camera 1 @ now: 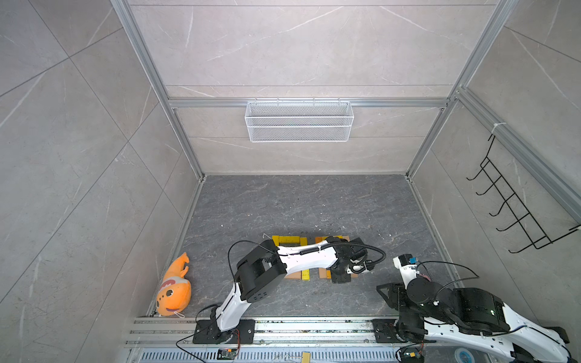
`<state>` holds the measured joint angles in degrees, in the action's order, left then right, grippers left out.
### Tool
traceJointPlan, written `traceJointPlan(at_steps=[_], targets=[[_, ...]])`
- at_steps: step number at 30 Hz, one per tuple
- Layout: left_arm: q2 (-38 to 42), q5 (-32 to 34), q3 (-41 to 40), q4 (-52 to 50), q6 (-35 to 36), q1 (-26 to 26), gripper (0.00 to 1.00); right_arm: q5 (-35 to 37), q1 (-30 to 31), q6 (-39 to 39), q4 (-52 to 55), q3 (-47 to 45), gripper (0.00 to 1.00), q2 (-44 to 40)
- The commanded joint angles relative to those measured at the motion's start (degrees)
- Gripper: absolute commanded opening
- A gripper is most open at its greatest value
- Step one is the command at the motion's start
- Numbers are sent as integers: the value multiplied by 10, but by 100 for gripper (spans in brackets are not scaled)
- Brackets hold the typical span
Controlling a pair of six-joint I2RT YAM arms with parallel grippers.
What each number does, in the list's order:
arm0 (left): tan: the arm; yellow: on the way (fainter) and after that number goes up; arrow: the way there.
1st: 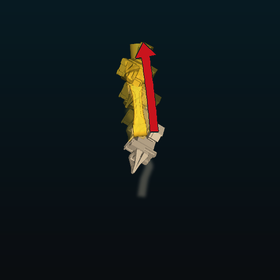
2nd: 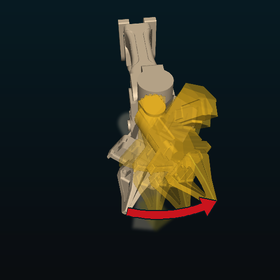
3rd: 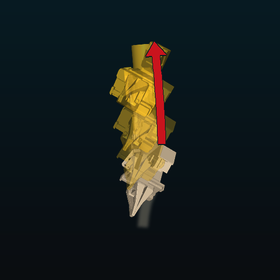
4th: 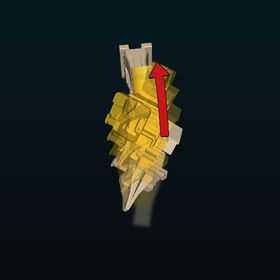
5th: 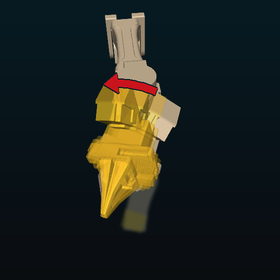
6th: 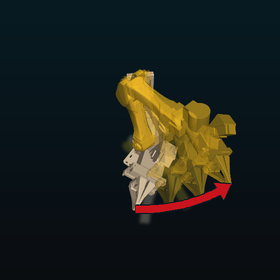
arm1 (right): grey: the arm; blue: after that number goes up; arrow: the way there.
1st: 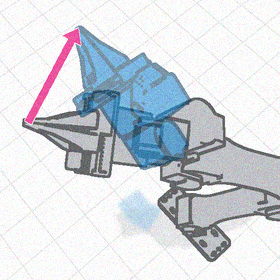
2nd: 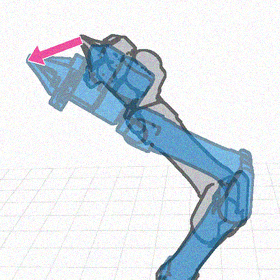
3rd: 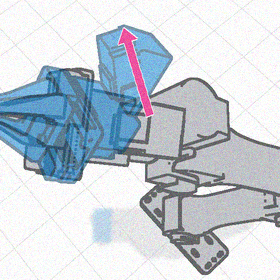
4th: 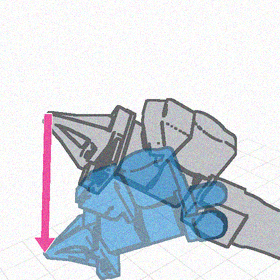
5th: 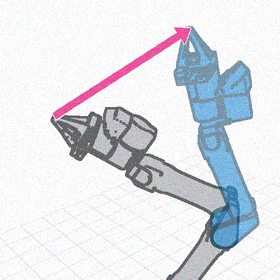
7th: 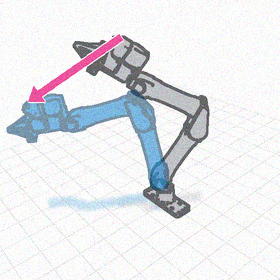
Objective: Assemble the number 8 with building blocks
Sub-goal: Adjust the building block at the center of the board.
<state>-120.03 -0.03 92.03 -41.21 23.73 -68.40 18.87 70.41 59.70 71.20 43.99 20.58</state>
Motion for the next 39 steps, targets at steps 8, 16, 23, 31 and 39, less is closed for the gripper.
traceJointPlan(at_steps=[8,16,23,31,39], targets=[[0,-15,25,14,20,9,33,12,-1,-3,14,1,50,17],[-6,-21,26,18,22,13,34,11,-1,-3,15,1,50,19],[-13,-25,25,20,21,17,35,11,-1,-3,14,1,50,22],[-20,-29,25,20,20,18,34,10,-1,-4,15,1,50,22],[-22,-26,20,23,20,19,35,9,-1,-4,14,1,50,22]])
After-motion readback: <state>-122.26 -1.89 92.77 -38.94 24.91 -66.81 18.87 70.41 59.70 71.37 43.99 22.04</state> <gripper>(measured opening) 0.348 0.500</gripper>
